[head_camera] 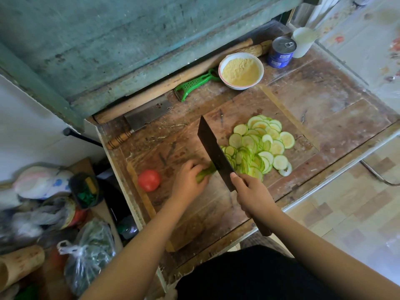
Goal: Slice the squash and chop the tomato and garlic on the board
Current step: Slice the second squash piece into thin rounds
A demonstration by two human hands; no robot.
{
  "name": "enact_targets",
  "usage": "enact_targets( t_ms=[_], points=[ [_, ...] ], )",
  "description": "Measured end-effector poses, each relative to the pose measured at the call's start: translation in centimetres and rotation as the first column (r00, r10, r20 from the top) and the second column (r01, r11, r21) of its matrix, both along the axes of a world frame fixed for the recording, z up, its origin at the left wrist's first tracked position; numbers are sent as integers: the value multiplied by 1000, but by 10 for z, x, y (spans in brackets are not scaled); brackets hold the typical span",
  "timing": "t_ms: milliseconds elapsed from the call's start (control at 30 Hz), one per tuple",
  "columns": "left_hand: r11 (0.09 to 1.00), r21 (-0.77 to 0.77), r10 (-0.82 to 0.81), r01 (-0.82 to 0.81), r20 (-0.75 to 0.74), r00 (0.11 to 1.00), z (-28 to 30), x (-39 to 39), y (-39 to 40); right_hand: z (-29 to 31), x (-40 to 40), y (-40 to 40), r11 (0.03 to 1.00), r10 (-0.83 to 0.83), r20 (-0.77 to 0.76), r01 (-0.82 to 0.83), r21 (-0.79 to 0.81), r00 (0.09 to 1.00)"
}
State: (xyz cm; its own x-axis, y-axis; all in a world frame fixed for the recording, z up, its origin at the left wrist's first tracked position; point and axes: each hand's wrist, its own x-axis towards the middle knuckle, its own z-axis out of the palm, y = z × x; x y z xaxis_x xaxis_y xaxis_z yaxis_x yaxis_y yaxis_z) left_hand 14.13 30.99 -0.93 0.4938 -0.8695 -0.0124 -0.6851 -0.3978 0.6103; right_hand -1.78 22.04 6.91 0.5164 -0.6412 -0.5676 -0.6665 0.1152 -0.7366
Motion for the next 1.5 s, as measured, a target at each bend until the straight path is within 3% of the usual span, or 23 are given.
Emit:
enact_targets(
  t_ms=[400,667,1133,1500],
  points=[
    [998,28,56,-53,-109,992,3,-2,2,10,1,7,986,-107,36,102,129,994],
    [999,-10,46,-48,-133,990,-1,1,-1,15,5,7,996,-74,71,71,52,995],
    [999,-27,16,-19,-100,995,-2,3,-3,11,7,7,995,-57,17,55,84,998],
    [999,10,38,-37,-106,994,-1,5,-4,-16,23,11,995,13,-57,-19,-102,998]
  ],
)
